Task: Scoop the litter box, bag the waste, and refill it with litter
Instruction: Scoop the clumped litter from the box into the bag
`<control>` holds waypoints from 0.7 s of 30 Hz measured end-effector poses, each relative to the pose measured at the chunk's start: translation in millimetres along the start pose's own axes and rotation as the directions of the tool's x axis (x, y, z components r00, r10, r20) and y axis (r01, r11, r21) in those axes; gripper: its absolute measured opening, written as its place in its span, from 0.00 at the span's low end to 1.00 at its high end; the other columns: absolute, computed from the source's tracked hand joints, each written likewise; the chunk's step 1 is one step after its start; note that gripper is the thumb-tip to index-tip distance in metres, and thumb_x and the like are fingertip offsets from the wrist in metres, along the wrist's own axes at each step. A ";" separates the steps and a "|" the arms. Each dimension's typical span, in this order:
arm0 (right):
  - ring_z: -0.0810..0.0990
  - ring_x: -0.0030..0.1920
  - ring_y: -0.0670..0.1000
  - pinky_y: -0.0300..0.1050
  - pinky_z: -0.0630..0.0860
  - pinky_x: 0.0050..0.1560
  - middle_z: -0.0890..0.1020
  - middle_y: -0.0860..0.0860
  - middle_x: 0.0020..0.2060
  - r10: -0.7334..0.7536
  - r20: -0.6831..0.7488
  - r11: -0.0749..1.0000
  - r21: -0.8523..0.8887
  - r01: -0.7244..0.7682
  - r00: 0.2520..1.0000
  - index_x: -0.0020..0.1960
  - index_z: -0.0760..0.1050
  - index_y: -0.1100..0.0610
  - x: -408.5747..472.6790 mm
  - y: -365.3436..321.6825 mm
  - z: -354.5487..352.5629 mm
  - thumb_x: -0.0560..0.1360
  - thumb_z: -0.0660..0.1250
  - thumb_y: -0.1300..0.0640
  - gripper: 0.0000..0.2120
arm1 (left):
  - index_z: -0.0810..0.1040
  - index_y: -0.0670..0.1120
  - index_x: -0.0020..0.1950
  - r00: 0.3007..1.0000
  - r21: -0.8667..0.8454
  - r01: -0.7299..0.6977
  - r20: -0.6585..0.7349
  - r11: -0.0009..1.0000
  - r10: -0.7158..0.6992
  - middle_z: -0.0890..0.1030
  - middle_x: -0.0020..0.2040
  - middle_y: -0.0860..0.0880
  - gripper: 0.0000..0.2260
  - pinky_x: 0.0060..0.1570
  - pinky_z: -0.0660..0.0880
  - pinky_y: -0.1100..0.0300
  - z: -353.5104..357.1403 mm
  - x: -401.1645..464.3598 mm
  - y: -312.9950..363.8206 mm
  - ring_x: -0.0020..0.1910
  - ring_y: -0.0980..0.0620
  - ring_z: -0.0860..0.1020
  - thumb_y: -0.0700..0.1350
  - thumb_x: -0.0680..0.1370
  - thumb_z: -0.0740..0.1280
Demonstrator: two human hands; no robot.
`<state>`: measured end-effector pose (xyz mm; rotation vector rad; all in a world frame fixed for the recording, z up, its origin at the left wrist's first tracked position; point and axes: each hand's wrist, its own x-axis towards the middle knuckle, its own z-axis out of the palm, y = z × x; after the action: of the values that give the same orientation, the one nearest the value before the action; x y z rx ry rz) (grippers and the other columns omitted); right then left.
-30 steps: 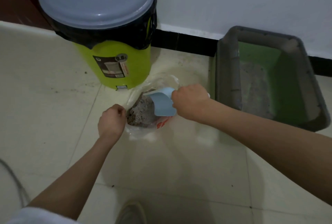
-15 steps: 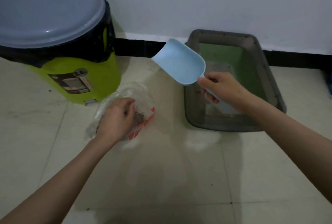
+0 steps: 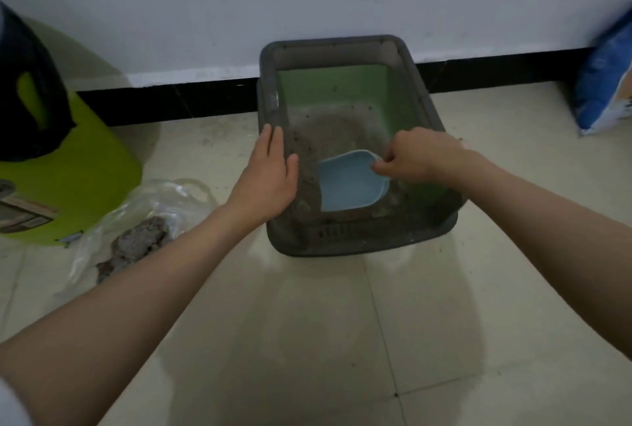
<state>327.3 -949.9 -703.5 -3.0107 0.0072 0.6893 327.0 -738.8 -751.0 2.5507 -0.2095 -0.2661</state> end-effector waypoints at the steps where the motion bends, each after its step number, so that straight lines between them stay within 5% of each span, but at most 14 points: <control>1: 0.77 0.35 0.52 0.45 0.76 0.38 0.76 0.50 0.31 -0.029 0.030 0.995 -0.097 0.031 0.999 0.43 0.77 0.57 6.8 -1.6 -0.4 0.77 0.59 0.43 0.19 | 0.44 0.42 0.76 1.000 -0.016 0.024 -0.015 1.000 -0.024 0.42 0.77 0.47 0.25 0.70 0.48 0.62 4.6 3.6 2.7 0.76 0.50 0.46 0.49 0.83 0.48; 6: 0.75 0.37 0.51 0.46 0.74 0.42 0.73 0.50 0.34 -0.059 0.140 0.954 -0.285 0.097 0.988 0.51 0.74 0.57 43.6 -1.1 -6.8 0.78 0.57 0.49 0.13 | 0.45 0.43 0.76 0.990 -0.105 -0.011 -0.140 0.994 -0.003 0.43 0.78 0.48 0.24 0.68 0.51 0.66 23.3 5.5 0.5 0.76 0.52 0.49 0.44 0.82 0.48; 9: 0.71 0.33 0.49 0.45 0.69 0.43 0.72 0.50 0.33 -0.077 0.119 0.916 -0.385 0.117 0.990 0.47 0.72 0.56 59.0 -2.2 -9.5 0.78 0.57 0.50 0.11 | 0.44 0.46 0.77 0.990 -0.108 0.008 -0.138 0.994 -0.023 0.41 0.77 0.53 0.24 0.57 0.47 0.78 26.1 5.7 -3.2 0.73 0.61 0.48 0.47 0.82 0.47; 15: 0.66 0.33 0.49 0.46 0.62 0.49 0.69 0.50 0.33 -0.050 0.204 0.786 -0.596 0.165 0.978 0.43 0.67 0.54 76.4 -20.4 -2.6 0.79 0.57 0.52 0.08 | 0.43 0.50 0.77 0.992 -0.162 -0.003 -0.127 0.987 -0.018 0.39 0.76 0.58 0.24 0.53 0.42 0.85 27.9 5.3 -4.4 0.63 0.73 0.43 0.48 0.82 0.47; 21: 0.69 0.32 0.48 0.40 0.65 0.33 0.72 0.50 0.33 -0.043 0.317 0.818 -0.533 0.215 0.948 0.33 0.65 0.55 83.5 -27.9 1.1 0.78 0.56 0.52 0.16 | 0.43 0.50 0.77 0.989 -0.156 -0.035 -0.148 0.987 0.011 0.40 0.77 0.58 0.24 0.56 0.41 0.85 31.9 7.8 -8.5 0.66 0.72 0.42 0.47 0.82 0.47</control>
<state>402.5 -921.4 -739.5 -3.3517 -0.5021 1.3212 328.0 -749.8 -783.0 2.3958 -0.1551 -0.0814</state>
